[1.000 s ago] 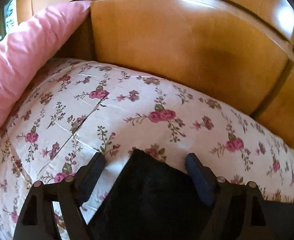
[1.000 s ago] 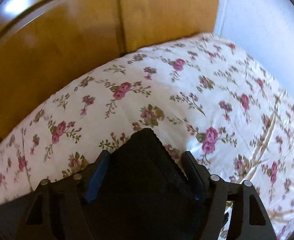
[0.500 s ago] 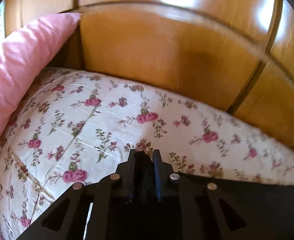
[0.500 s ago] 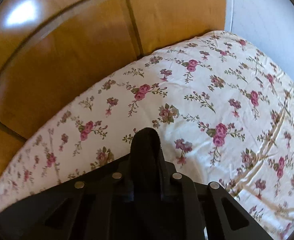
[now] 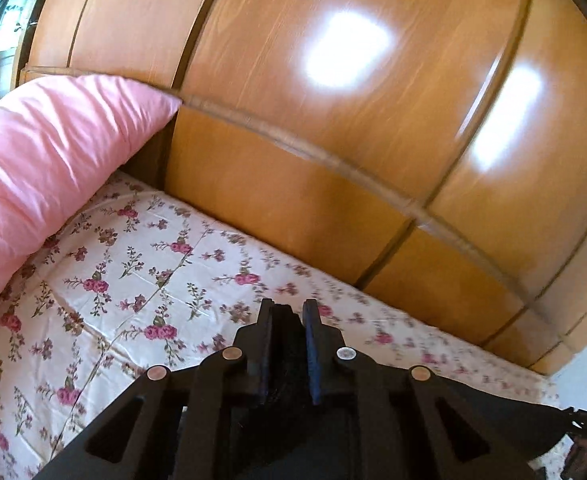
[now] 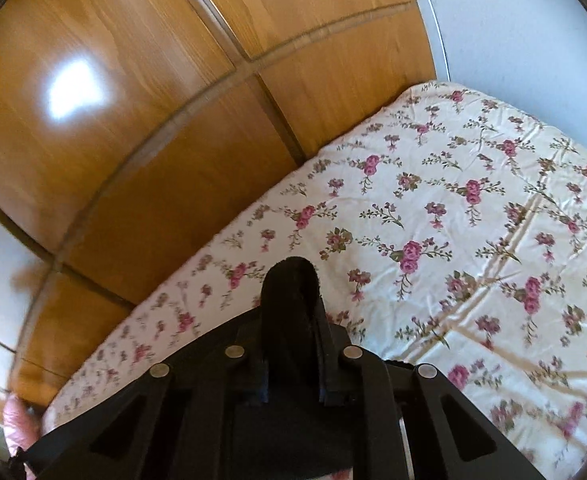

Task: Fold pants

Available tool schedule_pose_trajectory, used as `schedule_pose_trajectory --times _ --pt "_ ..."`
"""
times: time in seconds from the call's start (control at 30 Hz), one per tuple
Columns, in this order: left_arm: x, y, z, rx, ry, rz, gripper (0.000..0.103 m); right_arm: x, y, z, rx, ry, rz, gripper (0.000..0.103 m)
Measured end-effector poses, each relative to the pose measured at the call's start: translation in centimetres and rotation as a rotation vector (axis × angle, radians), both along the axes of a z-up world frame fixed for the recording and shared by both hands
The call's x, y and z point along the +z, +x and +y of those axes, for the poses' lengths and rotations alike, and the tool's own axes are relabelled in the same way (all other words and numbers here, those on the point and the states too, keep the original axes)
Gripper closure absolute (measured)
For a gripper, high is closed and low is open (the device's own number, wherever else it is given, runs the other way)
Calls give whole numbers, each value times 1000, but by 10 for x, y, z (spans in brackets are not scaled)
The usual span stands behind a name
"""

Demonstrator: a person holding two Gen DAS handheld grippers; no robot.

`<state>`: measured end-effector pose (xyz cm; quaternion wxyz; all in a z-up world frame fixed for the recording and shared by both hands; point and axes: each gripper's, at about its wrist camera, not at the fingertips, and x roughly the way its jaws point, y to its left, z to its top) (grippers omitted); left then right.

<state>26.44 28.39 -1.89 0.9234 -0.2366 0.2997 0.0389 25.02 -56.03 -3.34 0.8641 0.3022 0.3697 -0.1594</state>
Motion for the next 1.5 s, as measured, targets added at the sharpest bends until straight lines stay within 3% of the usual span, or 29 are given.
schedule_pose_trajectory --times 0.2,0.37,0.4,0.5,0.6,0.83,0.97,1.0,1.07,1.13,1.27,1.33,1.43,1.5 --pt "15 -64 8 -25 -65 -76 90 26 -49 6 26 4 -81 87" --pt "4 -124 24 -5 -120 -106 91 29 -102 -1 9 23 -128 87" --pt "0 -134 28 8 -132 -107 96 27 -113 -3 5 29 -134 87" --pt "-19 -163 39 41 -181 -103 96 14 -146 -8 -18 41 -133 87" --pt "-41 -190 41 61 -171 -74 96 -3 -171 -14 -50 77 -131 87" --pt "-83 -231 54 134 -293 -45 96 -48 -224 -11 -119 154 -139 87" --pt "-97 -247 58 178 -352 -53 96 -55 -248 -2 -143 183 -186 78" --pt "-98 -252 56 201 -344 -53 96 -54 -253 1 -150 176 -186 66" --pt "-100 -261 54 233 -344 -61 90 -46 -266 8 -166 147 -203 54" --pt "-104 -275 55 260 -398 -86 71 -37 -278 15 -192 128 -225 52" --pt "-106 -297 57 341 -499 -114 69 -28 -292 27 -208 143 -255 44" --pt "-96 -296 49 302 -481 -114 69 -26 -291 36 -180 178 -256 43" --pt "-70 -289 20 178 -363 -135 64 -25 -287 53 -160 210 -255 38" --pt "-60 -279 -3 77 -320 -106 63 -25 -283 61 -140 256 -245 36"
